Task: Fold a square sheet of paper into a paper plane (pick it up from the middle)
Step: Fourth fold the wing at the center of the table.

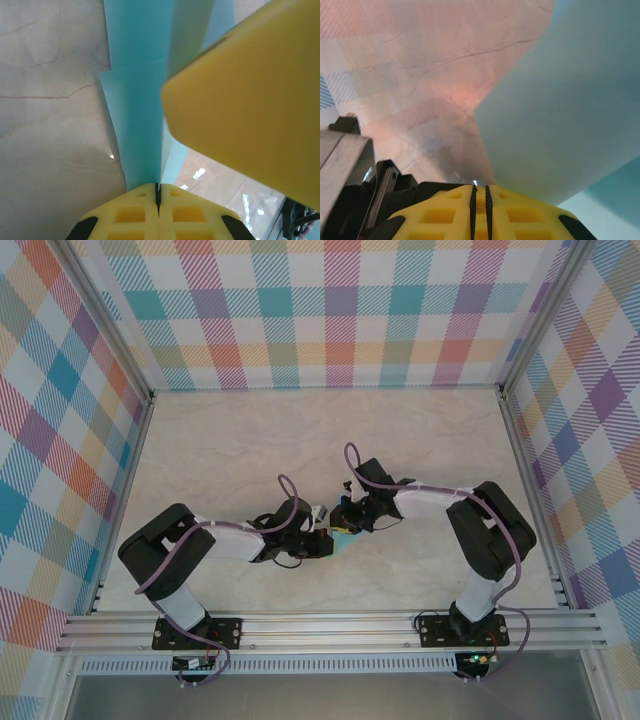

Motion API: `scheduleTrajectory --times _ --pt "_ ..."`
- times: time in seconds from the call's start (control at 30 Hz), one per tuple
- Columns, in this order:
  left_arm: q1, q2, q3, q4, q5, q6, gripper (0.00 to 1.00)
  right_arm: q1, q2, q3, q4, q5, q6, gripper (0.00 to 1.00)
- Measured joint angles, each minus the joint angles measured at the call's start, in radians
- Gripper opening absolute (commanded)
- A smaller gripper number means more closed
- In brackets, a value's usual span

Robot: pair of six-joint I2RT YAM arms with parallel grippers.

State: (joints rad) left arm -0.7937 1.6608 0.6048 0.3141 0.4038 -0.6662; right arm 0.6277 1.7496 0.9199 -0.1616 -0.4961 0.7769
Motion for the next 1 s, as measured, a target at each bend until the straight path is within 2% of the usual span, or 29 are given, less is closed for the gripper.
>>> scheduleTrajectory --times 0.13,0.27,0.47,0.7,0.83,1.0 --pt "0.005 0.000 0.000 0.000 0.006 0.000 0.01 0.000 0.026 0.027 -0.004 0.025 -0.003 0.15" --pt "0.005 0.000 0.000 0.000 0.005 0.000 0.11 0.000 0.055 0.051 -0.012 0.045 -0.006 0.14" --pt "0.005 -0.008 0.000 -0.008 -0.004 0.004 0.18 0.000 0.062 0.053 -0.028 0.070 -0.007 0.14" --pt "0.005 -0.021 0.000 -0.033 -0.012 0.020 0.20 0.000 0.074 0.077 -0.037 0.069 -0.006 0.14" --pt "0.005 -0.026 0.000 -0.048 -0.013 0.035 0.17 0.000 0.076 0.088 -0.039 0.069 -0.006 0.14" --pt "0.005 -0.028 0.000 -0.062 -0.022 0.055 0.09 0.000 0.080 0.090 -0.039 0.069 -0.006 0.14"
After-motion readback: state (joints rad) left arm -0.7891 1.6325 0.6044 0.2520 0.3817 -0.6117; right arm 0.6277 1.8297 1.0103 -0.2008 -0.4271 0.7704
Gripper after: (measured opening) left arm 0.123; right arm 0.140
